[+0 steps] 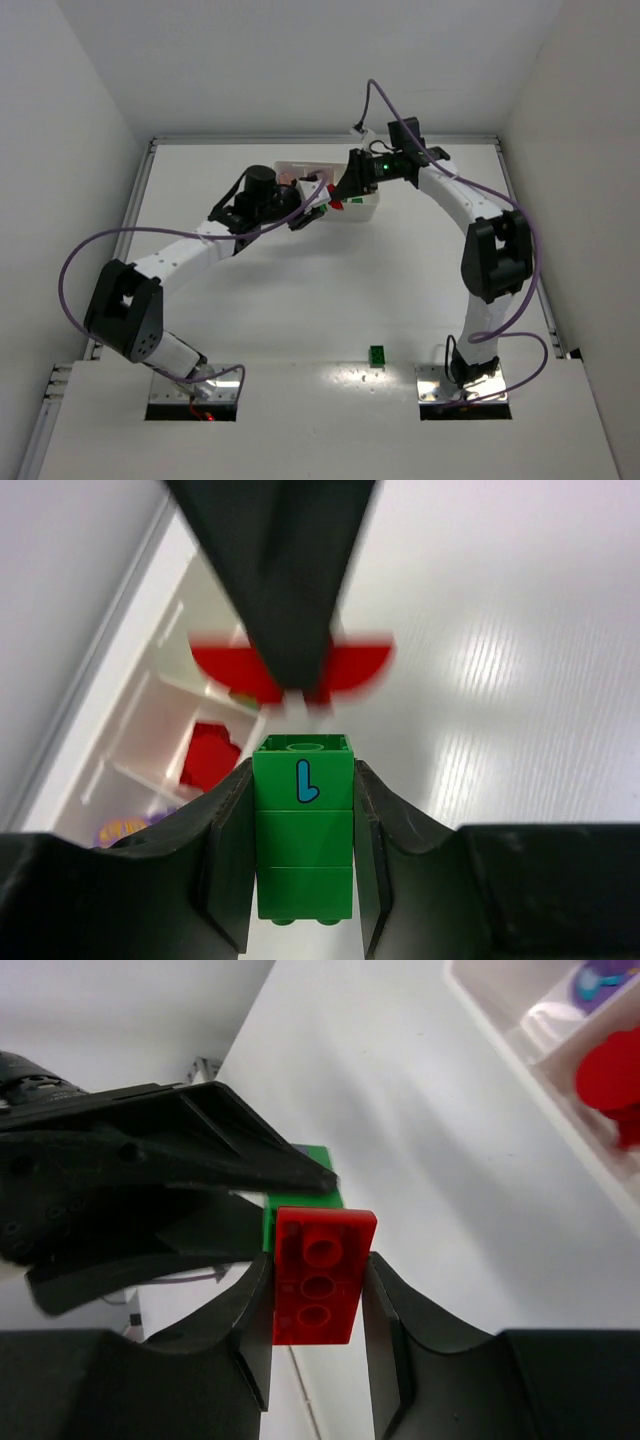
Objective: Sort the legos into containers by color
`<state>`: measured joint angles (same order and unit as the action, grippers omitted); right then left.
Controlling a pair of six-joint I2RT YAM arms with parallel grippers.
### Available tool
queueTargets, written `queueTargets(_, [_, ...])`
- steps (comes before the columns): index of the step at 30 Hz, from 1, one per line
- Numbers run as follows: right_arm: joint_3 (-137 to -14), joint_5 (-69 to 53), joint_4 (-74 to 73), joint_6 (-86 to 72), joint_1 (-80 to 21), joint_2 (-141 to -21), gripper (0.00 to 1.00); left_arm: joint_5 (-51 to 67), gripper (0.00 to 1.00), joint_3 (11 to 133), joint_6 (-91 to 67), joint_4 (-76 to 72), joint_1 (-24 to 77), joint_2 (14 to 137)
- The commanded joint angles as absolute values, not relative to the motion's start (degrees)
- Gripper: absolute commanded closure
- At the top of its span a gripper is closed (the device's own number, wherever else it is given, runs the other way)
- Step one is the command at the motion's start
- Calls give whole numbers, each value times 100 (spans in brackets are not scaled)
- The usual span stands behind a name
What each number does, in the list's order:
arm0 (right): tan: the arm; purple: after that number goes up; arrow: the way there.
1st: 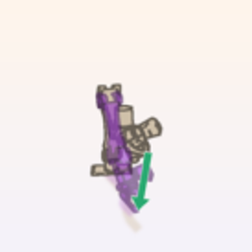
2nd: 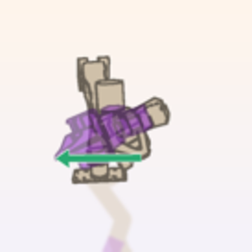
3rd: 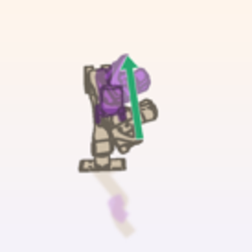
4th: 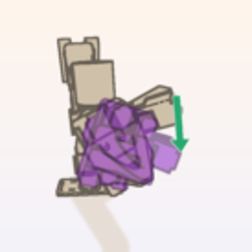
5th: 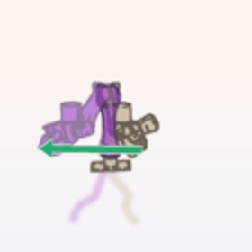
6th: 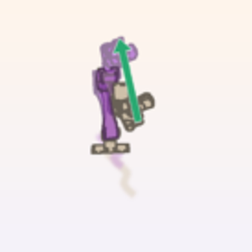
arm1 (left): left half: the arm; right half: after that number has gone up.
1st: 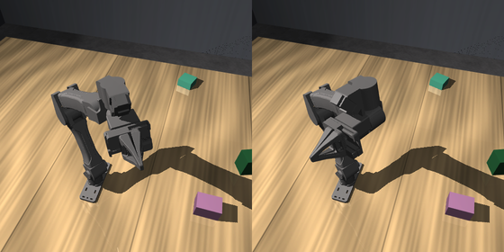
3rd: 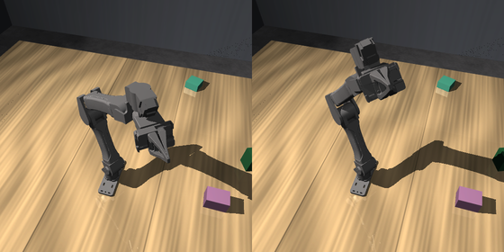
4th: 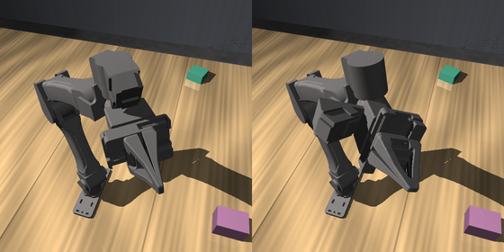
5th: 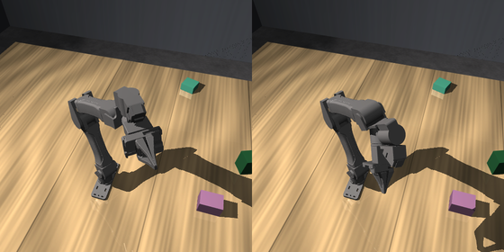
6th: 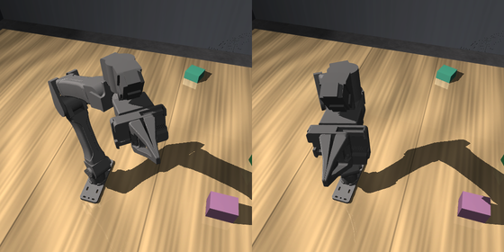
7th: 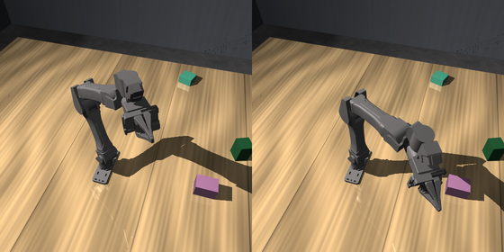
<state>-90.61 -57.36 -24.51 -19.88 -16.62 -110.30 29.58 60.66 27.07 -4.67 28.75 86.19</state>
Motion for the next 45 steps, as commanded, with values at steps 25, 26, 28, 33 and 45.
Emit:
queueTargets(25, [-12252, -3288, -2663, -879, -1889, -13676, 49, 2303, 100, 5581, 2021, -351, 2101, 7690])
queueTargets(26, [-12252, -3191, -2663, -827, -1890, -13754, 40, 2303, 100, 5581, 2021, -352, 2101, 7690])
queueTargets(28, [-12305, -3112, -2663, -747, -1942, -13755, 34, 2303, 100, 5581, 2021, -352, 2101, 7690])
queueTargets(33, [-12357, -3688, -2812, -686, -1942, -13476, 27, 2591, 100, 5520, 2074, -412, 2040, 7743])
queueTargets(45, [-10584, -6696, -2156, -1922, -1837, -11681, 29, 3094, 100, 5624, 2127, -967, 1986, 8208])
